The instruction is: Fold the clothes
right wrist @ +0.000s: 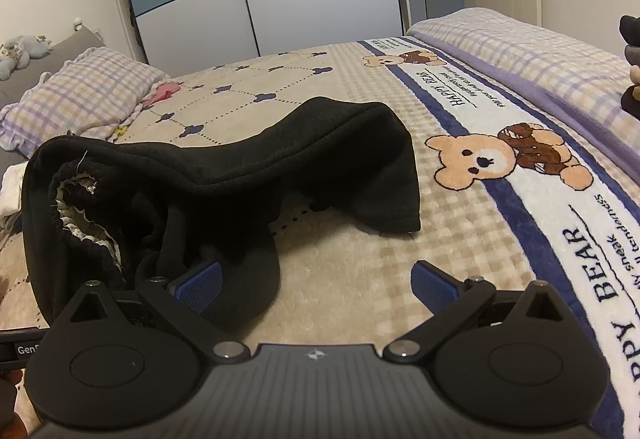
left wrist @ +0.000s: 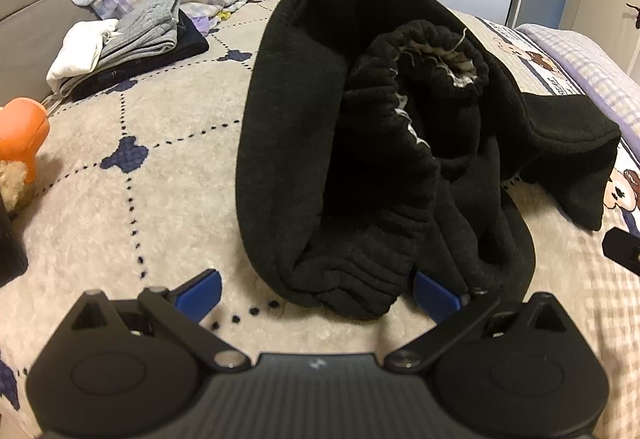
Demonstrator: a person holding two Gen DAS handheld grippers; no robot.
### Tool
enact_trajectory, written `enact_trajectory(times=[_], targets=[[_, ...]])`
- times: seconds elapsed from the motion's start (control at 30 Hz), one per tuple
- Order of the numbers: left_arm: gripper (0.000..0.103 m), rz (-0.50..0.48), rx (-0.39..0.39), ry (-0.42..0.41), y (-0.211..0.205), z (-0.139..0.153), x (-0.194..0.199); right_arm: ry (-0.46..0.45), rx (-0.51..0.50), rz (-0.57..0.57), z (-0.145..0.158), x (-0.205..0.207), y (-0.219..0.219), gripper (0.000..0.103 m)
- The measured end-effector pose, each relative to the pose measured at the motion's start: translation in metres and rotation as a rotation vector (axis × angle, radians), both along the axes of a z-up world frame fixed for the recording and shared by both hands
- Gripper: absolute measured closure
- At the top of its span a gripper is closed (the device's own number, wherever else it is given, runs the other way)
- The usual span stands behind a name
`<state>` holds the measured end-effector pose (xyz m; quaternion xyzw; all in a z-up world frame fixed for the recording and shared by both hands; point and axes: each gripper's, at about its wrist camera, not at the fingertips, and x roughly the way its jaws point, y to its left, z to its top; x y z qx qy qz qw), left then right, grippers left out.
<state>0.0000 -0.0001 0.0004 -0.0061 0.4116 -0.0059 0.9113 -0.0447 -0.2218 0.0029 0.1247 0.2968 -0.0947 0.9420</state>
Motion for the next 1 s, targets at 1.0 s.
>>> enact_trajectory(times=[1.0], targets=[[0.0,0.0,-0.016,0.02,-0.0028,0.0038,-0.0009,0.019,0.01,-0.003,-0.0065,0.0004,-0.0005,0.0]])
